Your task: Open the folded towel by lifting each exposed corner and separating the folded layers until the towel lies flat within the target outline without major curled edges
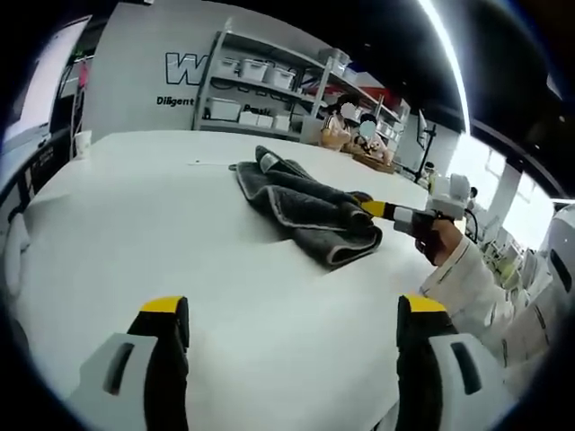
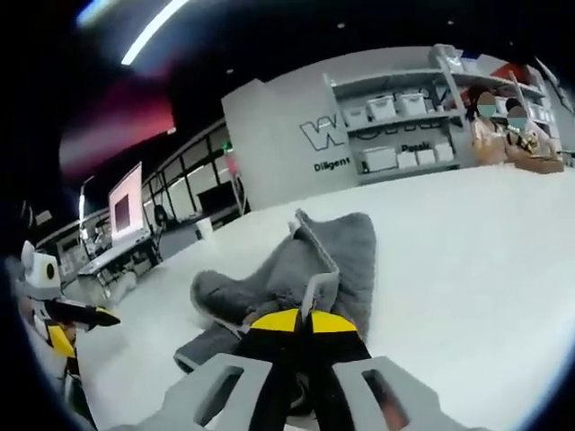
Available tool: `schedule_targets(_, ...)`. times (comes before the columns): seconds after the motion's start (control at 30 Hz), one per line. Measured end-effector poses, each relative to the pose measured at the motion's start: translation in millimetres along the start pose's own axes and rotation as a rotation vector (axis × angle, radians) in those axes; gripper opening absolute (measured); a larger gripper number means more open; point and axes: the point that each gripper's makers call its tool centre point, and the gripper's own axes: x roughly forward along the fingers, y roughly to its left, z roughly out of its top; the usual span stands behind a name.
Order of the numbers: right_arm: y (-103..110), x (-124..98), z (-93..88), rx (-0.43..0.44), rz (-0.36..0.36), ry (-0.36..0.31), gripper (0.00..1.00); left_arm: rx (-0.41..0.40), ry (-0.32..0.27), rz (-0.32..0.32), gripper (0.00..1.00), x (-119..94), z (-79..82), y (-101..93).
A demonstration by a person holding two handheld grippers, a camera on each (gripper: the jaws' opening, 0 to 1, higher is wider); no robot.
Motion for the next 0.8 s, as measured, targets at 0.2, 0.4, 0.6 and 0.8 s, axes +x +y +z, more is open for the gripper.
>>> schedule_targets(0.2, -0.8, -3.3, 6.6, -0.005, -0.002, -0.018, 0.00, 0.000, 0.002, 0.003, 0.95, -0.7, -0.3, 0.5)
schedule_targets(0.4, -9.4, -10.3, 17.7, 0.000, -0.020, -0.053, 0.00, 0.002, 0.002, 0.002, 0.95, -0.1, -0.1, -0.5)
schedule_targets(0.6, -19.3, -17.5, 24.1, 0.001, -0.045, -0.072, 0.00, 0.006, 0.005, -0.006, 0.95, 1.5, -0.6, -2.7)
schedule_targets(0.8, -34.2, -19.0, 30.7, 0.000, -0.075, -0.086, 0.00, 0.010, 0.007, -0.011, 0.95, 3.1, 0.4, -4.0)
